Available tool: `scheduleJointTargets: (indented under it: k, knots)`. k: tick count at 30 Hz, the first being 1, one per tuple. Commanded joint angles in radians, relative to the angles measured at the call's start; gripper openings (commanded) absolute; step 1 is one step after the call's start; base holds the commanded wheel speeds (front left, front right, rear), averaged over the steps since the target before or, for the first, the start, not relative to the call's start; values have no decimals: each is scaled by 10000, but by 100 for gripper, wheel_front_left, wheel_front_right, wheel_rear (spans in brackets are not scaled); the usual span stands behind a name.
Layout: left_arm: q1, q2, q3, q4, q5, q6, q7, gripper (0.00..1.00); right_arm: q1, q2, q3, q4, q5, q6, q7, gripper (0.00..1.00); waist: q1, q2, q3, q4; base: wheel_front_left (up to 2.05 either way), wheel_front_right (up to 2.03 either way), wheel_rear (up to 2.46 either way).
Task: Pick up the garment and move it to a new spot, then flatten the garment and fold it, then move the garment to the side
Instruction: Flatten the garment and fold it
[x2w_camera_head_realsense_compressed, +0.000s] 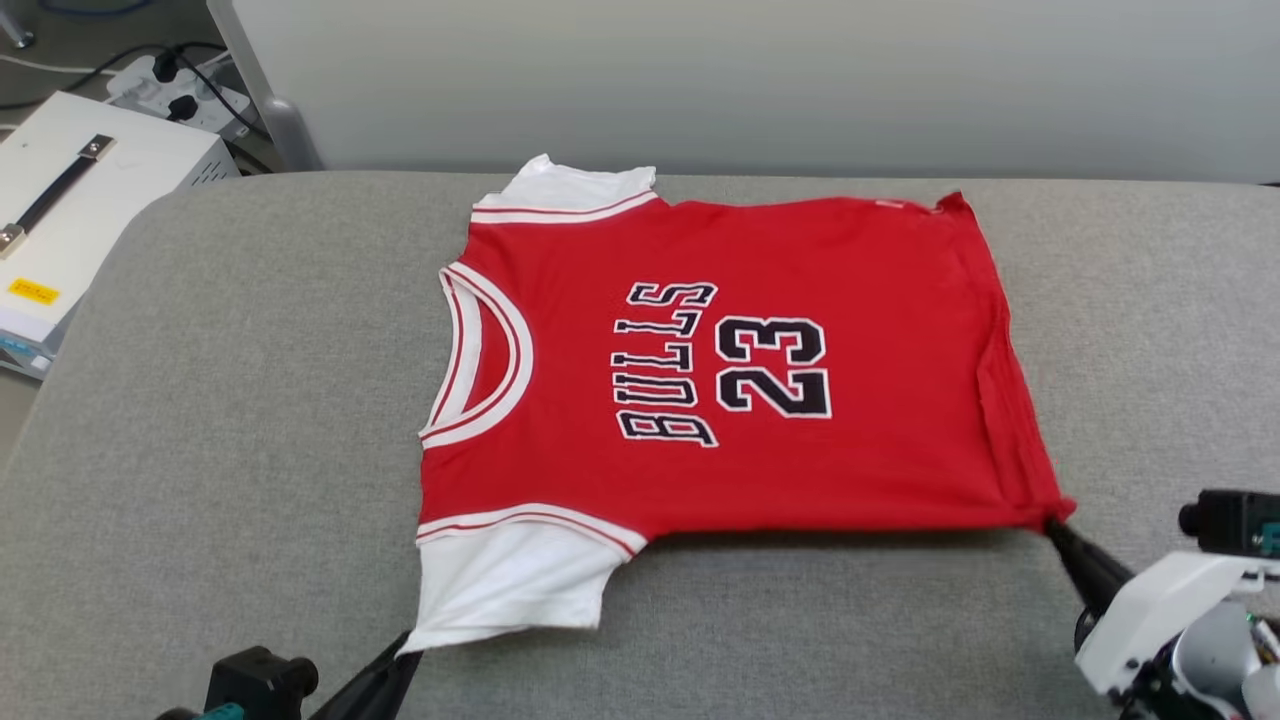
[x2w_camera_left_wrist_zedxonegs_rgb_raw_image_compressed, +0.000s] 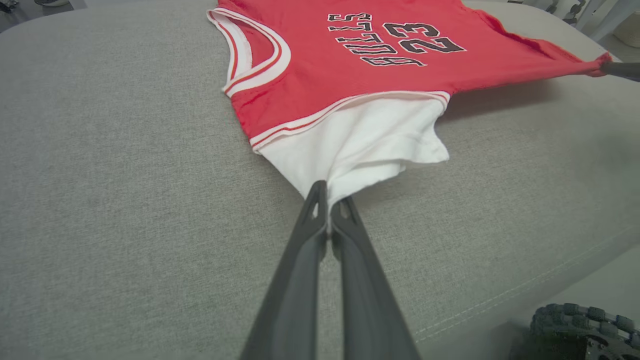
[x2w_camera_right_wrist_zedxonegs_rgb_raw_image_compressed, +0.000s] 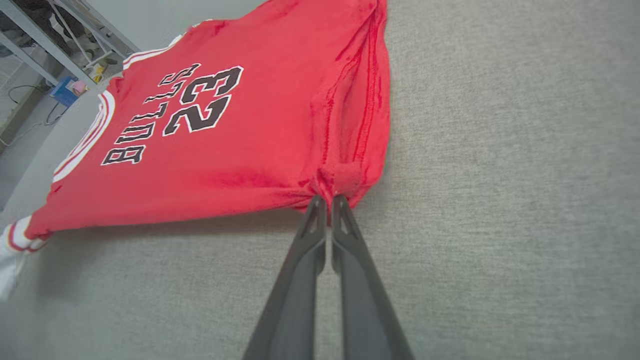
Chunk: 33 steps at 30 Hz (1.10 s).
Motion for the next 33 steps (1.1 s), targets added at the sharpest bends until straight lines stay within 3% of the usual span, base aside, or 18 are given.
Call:
scheduleJointTargets:
  k: [1,8,17,26,33]
  knots:
    - [265,146,45,-79,-155,19,-38,0,418,119,-101,-364,94,-6,323,0,1,119,-129,-19,0,0,0]
    - [418,421,208,-462,46,207,-172,0,1491,481,-1046,-2142,-249,-6,1440,0,1,119,-142,1,0,0,0]
    - [-751,543,612,-462,433,12,-122,0,1064,994,-1582,-3383,-872,-6,2191,0,1,119,634,-17,0,0,0]
    - [-2523,360,821,26,820,-391,440,0,-97,1169,-1669,-3309,-1761,-6,2573,0,1,119,1625,-67,0,0,0]
    - [-4037,30,715,923,1150,-1001,1001,0,-1197,1269,-1715,-2833,-2420,-6,2762,0,1,119,2407,-68,0,0,0]
